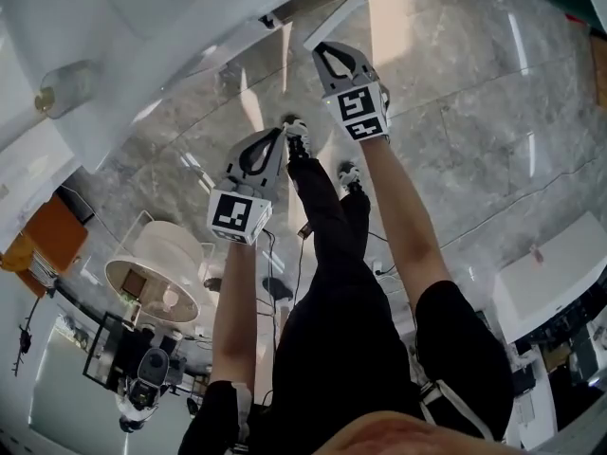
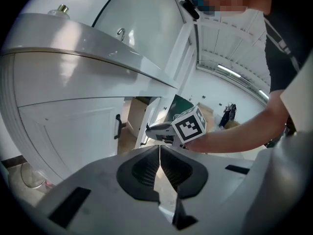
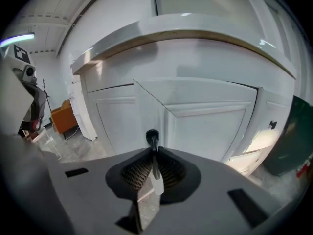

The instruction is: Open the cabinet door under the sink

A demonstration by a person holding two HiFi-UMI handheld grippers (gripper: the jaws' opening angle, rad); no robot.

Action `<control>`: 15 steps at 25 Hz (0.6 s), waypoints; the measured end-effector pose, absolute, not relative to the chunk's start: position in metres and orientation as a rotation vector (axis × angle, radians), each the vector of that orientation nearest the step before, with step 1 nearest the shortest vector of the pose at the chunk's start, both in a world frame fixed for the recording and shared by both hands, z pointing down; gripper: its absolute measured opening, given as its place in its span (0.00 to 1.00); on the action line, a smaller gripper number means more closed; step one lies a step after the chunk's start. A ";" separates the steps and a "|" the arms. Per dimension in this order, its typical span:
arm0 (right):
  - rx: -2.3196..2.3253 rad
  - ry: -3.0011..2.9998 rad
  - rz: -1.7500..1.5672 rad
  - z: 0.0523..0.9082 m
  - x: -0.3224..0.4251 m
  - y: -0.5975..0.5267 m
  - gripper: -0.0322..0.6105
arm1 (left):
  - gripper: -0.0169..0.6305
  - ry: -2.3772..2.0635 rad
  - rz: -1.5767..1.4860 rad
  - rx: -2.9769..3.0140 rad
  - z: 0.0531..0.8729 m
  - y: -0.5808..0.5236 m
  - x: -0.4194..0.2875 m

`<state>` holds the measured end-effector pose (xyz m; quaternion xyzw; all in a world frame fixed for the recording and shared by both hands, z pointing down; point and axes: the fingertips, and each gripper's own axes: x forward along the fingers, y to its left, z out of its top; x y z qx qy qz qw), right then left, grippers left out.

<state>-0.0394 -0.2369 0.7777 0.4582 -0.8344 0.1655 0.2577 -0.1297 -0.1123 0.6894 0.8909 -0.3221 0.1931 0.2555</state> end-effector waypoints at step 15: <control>1.262 -2.288 0.411 0.776 0.029 -0.179 0.19 | 0.05 -0.805 0.592 2.450 0.696 -0.066 -0.061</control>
